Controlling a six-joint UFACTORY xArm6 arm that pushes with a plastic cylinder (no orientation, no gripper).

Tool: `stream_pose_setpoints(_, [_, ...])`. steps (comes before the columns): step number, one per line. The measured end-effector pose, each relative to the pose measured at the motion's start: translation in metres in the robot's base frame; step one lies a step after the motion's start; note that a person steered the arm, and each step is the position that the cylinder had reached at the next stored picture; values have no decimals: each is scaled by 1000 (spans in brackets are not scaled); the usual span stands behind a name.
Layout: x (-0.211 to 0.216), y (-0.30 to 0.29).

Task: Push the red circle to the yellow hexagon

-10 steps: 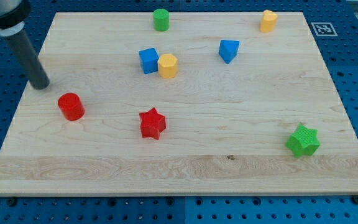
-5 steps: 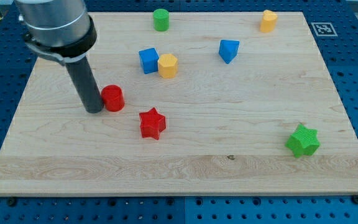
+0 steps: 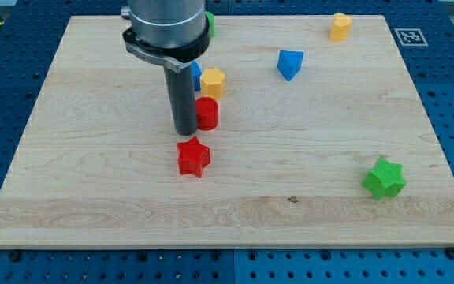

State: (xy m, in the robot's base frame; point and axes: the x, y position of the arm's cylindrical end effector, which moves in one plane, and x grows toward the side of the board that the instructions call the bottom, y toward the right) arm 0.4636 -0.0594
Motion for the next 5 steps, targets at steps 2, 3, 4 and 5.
stream_pose_setpoints(2, [2,18])
stream_pose_setpoints(3, [-18,11])
stream_pose_setpoints(4, [-31,10])
stream_pose_setpoints(5, [-33,9])
